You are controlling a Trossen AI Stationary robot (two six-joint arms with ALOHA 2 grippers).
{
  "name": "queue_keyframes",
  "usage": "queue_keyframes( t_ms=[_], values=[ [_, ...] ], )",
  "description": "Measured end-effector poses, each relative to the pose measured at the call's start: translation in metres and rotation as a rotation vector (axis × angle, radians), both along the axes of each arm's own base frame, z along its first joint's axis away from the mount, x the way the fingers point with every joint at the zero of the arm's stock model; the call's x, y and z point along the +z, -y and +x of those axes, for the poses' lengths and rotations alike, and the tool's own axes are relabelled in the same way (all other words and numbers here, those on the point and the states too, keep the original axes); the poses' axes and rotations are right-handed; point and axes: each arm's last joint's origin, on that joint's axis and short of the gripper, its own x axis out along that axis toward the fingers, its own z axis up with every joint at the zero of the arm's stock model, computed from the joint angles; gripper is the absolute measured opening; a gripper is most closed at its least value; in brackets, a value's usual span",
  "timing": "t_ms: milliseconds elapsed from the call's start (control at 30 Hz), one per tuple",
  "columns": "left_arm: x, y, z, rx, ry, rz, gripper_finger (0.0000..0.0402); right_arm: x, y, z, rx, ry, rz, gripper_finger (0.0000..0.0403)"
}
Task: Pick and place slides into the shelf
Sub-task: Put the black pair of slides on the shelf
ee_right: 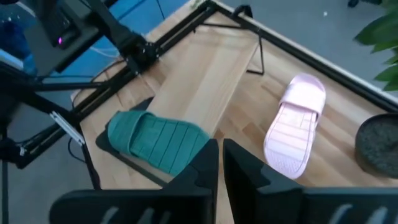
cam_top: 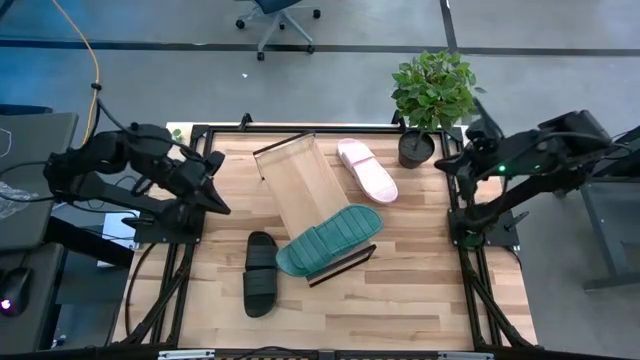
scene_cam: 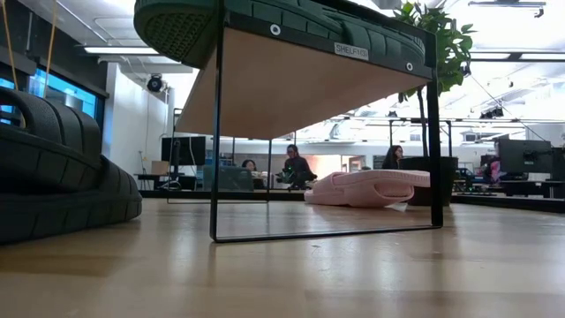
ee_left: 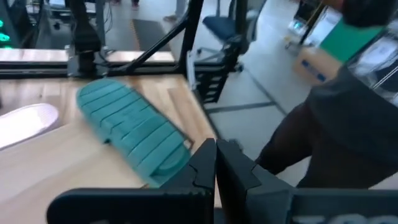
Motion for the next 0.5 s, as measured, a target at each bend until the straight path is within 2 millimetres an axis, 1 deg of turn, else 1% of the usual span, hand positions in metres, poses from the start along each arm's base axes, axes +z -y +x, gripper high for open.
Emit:
queue_keyframes(
  t_ms=[67, 167, 233, 333, 433, 500],
  values=[
    [0.005, 0.004, 0.002, -0.010, -0.003, -0.024, 0.0001, 0.001, 0.002, -0.005, -0.006, 0.014, -0.011, 0.0016],
    [0.004, 0.014, 0.012, -0.044, -0.044, -0.047, 0.0001, 0.003, 0.004, -0.011, 0.005, 0.023, -0.030, 0.0016],
    [-0.001, 0.024, 0.024, -0.084, -0.092, -0.057, 0.0001, 0.003, 0.006, -0.014, 0.009, 0.028, -0.034, 0.0016],
    [-0.010, 0.042, 0.040, -0.112, -0.162, -0.027, 0.0001, 0.004, 0.007, -0.017, 0.019, 0.033, -0.044, 0.0016],
    [-0.017, 0.058, 0.048, -0.120, -0.207, 0.007, 0.0001, 0.004, 0.008, -0.020, 0.019, 0.040, -0.041, 0.0016],
    [-0.024, 0.067, 0.053, -0.118, -0.271, 0.016, 0.0000, 0.005, 0.009, -0.022, 0.022, 0.044, -0.043, 0.0016]
  ],
)
